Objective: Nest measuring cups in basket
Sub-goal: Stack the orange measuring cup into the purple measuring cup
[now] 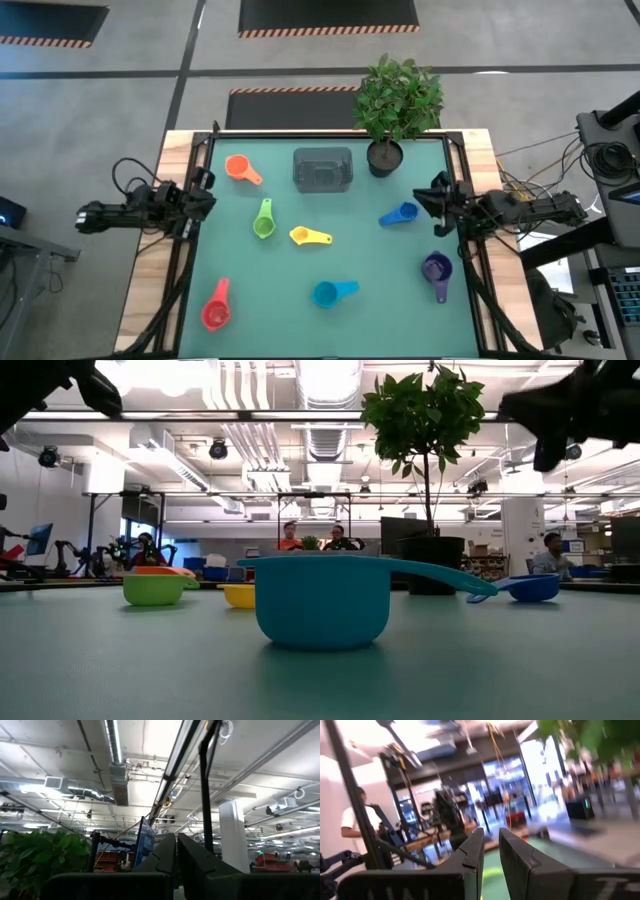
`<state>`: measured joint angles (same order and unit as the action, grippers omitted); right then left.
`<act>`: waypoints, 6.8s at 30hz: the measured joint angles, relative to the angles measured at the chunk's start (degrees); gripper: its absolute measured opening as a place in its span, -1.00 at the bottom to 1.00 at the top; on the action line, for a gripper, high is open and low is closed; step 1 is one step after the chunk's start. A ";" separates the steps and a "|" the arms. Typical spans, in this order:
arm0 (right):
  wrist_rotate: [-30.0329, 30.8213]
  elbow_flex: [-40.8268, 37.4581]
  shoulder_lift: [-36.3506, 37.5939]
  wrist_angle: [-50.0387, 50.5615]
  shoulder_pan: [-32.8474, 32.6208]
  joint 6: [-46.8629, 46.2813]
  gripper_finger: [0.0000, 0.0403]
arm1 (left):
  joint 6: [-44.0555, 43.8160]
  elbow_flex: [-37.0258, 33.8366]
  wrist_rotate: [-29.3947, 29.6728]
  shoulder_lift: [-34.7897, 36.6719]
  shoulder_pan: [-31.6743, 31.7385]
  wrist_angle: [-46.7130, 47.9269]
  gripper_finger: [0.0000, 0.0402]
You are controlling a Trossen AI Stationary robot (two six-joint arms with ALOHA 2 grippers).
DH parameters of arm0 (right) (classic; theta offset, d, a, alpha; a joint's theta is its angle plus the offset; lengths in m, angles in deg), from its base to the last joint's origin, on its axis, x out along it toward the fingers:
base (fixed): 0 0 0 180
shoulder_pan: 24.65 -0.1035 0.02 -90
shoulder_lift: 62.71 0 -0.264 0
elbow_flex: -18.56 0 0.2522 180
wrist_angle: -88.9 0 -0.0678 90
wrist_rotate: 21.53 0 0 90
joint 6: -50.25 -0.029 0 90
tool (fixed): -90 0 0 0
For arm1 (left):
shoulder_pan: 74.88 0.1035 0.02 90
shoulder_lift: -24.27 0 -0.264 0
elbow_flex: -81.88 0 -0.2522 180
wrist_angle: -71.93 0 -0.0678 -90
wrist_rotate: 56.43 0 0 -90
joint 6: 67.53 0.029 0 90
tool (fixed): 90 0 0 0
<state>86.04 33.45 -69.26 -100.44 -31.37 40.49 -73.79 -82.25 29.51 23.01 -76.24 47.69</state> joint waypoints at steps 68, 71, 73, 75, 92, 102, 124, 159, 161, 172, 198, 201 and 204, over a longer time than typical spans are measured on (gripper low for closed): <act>-3.02 14.25 -19.82 -11.79 0.00 27.71 -0.76 | 10.55 0.00 20.23 -13.44 0.02 -5.62 -0.99; -3.02 14.25 -19.82 -11.25 0.00 27.35 -0.76 | 11.70 0.00 20.22 -13.42 0.02 -5.67 -0.99; -3.02 14.25 -19.82 -11.05 0.02 26.77 -0.76 | 12.12 0.00 20.53 -13.42 0.02 -5.68 -0.99; -3.01 14.25 -19.80 -10.48 0.02 26.25 -0.76 | 12.41 0.00 21.86 -13.42 0.02 -5.68 -0.99; -2.98 14.23 -19.80 -10.15 0.02 26.25 -0.76 | 13.77 0.00 26.10 -15.03 0.06 -5.73 -0.99; -2.98 14.23 -19.87 -10.15 0.02 26.23 -0.76 | 13.67 1.39 26.08 -17.20 0.06 -5.80 -0.99; -4.53 18.18 -25.72 -10.14 0.02 28.75 -0.76 | 1.85 8.83 21.09 -33.94 0.06 -4.60 -0.99; -11.58 29.99 -25.59 16.14 -10.15 25.40 -0.76 | -14.36 44.10 19.97 -65.86 -13.27 36.05 -0.99; -11.57 30.38 -25.59 16.99 -10.79 25.46 -0.76 | -18.27 47.93 19.51 -67.09 -13.65 44.42 -0.99; -11.45 30.38 -25.38 16.88 -11.43 27.81 -0.76 | -43.30 68.42 4.41 -79.21 -22.28 80.47 -0.99; -11.55 30.32 -25.51 18.26 -11.43 24.72 -0.76 | -33.92 74.61 4.72 -90.57 -27.64 110.89 -1.00; -11.55 30.32 -25.53 18.29 -11.43 24.50 -0.76 | -34.70 72.43 4.92 -89.29 -26.56 110.76 -1.00; -11.55 30.26 -25.53 18.44 -11.43 23.43 -0.76 | -33.32 70.26 5.87 -88.72 -25.76 110.84 -1.00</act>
<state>74.49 63.71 -94.79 -82.00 -42.80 63.92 -107.12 -11.99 35.38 -65.71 -102.00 158.53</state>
